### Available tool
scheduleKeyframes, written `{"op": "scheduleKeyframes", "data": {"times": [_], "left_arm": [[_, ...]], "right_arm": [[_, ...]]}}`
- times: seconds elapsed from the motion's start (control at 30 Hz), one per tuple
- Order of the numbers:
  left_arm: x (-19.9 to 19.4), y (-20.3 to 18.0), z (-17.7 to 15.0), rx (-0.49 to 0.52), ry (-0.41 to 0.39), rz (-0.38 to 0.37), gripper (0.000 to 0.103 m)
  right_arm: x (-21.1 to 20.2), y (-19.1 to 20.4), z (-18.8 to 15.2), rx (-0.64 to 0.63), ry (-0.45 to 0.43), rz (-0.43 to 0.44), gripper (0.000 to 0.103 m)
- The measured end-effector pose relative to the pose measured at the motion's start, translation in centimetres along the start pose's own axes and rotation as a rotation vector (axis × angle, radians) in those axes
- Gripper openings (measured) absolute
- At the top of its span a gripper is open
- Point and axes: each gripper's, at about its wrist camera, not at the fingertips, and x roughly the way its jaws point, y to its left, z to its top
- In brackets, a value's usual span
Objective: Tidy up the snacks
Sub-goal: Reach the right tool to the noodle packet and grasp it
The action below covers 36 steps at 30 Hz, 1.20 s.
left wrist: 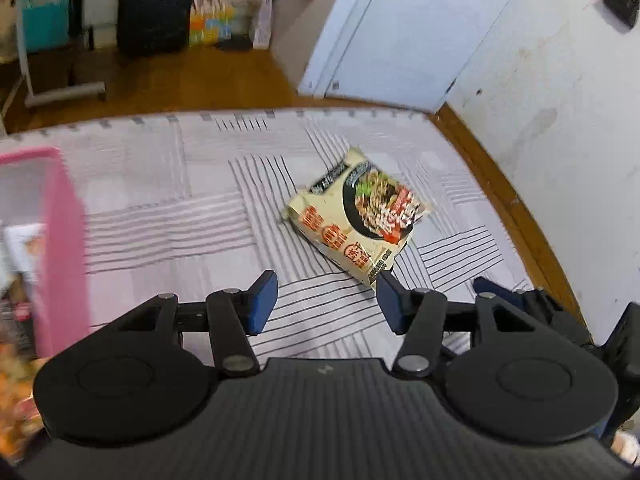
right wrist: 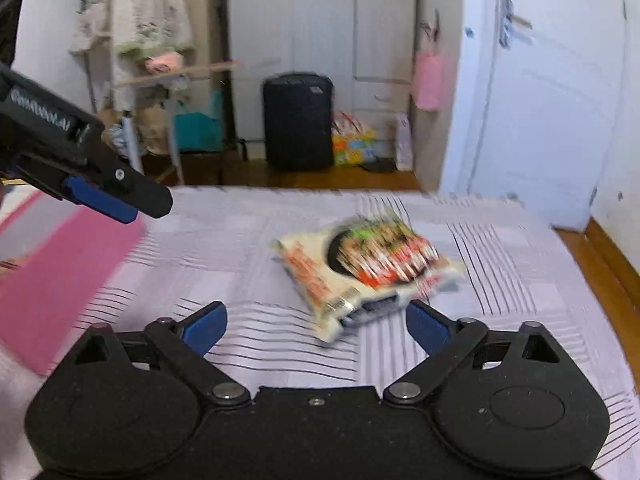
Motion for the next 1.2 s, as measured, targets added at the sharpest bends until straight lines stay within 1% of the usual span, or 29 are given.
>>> {"op": "scheduleKeyframes", "data": {"times": [0.03, 0.1, 0.13, 0.2, 0.33, 0.4, 0.43, 0.47, 0.53, 0.63, 0.67, 0.7, 0.77, 0.8, 0.9, 0.93, 0.97, 1.03, 1.07, 1.13, 1.2], "left_arm": [[1.6, -0.1, 0.3, -0.014, 0.014, 0.000, 0.051], [4.6, -0.3, 1.0, -0.038, 0.039, 0.036, 0.051], [5.8, -0.4, 1.3, -0.049, 0.040, 0.034, 0.051], [7.5, -0.8, 2.0, -0.053, 0.036, 0.043, 0.051], [10.2, -1.6, 3.6, -0.039, 0.024, 0.064, 0.051], [11.3, -1.6, 4.5, -0.035, 0.019, 0.076, 0.051], [11.8, -1.5, 4.8, -0.032, 0.017, 0.084, 0.051], [12.1, -1.4, 5.1, -0.030, 0.022, 0.095, 0.051], [12.7, -1.2, 5.3, -0.025, 0.024, 0.078, 0.051], [13.5, -0.4, 5.3, -0.062, 0.039, 0.050, 0.053], [13.8, -0.1, 5.1, -0.077, 0.045, 0.034, 0.053], [14.2, 0.2, 5.0, -0.098, 0.057, 0.019, 0.053], [14.8, 0.6, 4.7, -0.118, 0.074, -0.014, 0.053], [15.1, 0.7, 4.6, -0.125, 0.072, -0.023, 0.053], [15.5, 0.8, 4.5, -0.147, 0.035, 0.010, 0.050], [15.6, 0.9, 4.6, -0.158, 0.024, 0.004, 0.050], [15.7, 1.1, 4.8, -0.179, 0.016, -0.011, 0.050], [15.9, 1.5, 5.2, -0.212, 0.011, -0.036, 0.050], [16.1, 1.7, 5.4, -0.217, 0.012, -0.045, 0.050], [16.7, 1.9, 5.6, -0.214, 0.024, -0.047, 0.050], [17.3, 2.1, 5.4, -0.222, 0.036, -0.044, 0.050]], "right_arm": [[1.3, -0.4, -0.4, 0.008, 0.017, -0.014, 0.094], [3.7, -1.0, -1.0, 0.011, 0.040, -0.020, 0.093], [4.9, -1.0, -1.1, 0.002, 0.060, -0.036, 0.093], [7.0, -0.7, -1.2, -0.034, 0.099, -0.056, 0.093], [9.7, -0.2, -1.3, -0.083, 0.109, -0.043, 0.092], [10.3, -0.7, -1.1, -0.077, 0.103, -0.066, 0.092], [10.5, -1.1, -1.1, -0.070, 0.094, -0.088, 0.089], [10.5, -1.5, -1.1, -0.065, 0.080, -0.120, 0.089], [10.3, -2.8, -1.0, -0.067, 0.080, -0.148, 0.088], [8.6, -5.2, -1.1, -0.090, 0.086, -0.198, 0.088], [7.9, -6.1, -1.2, -0.085, 0.088, -0.188, 0.088], [7.3, -7.1, -1.4, -0.070, 0.093, -0.151, 0.088], [6.8, -8.4, -1.5, -0.036, 0.135, -0.067, 0.088], [6.6, -8.5, -1.6, -0.024, 0.141, -0.044, 0.088], [6.9, -8.3, -1.4, -0.019, 0.148, 0.056, 0.089], [7.3, -8.0, -1.2, -0.031, 0.154, 0.094, 0.089], [8.0, -7.7, -1.1, -0.053, 0.162, 0.109, 0.089], [9.2, -6.8, -0.6, -0.107, 0.171, 0.080, 0.089], [9.7, -6.3, -0.4, -0.136, 0.174, 0.080, 0.089], [10.7, -5.8, 0.0, -0.169, 0.180, 0.081, 0.089], [11.7, -5.6, 0.2, -0.179, 0.185, 0.053, 0.090]]}}
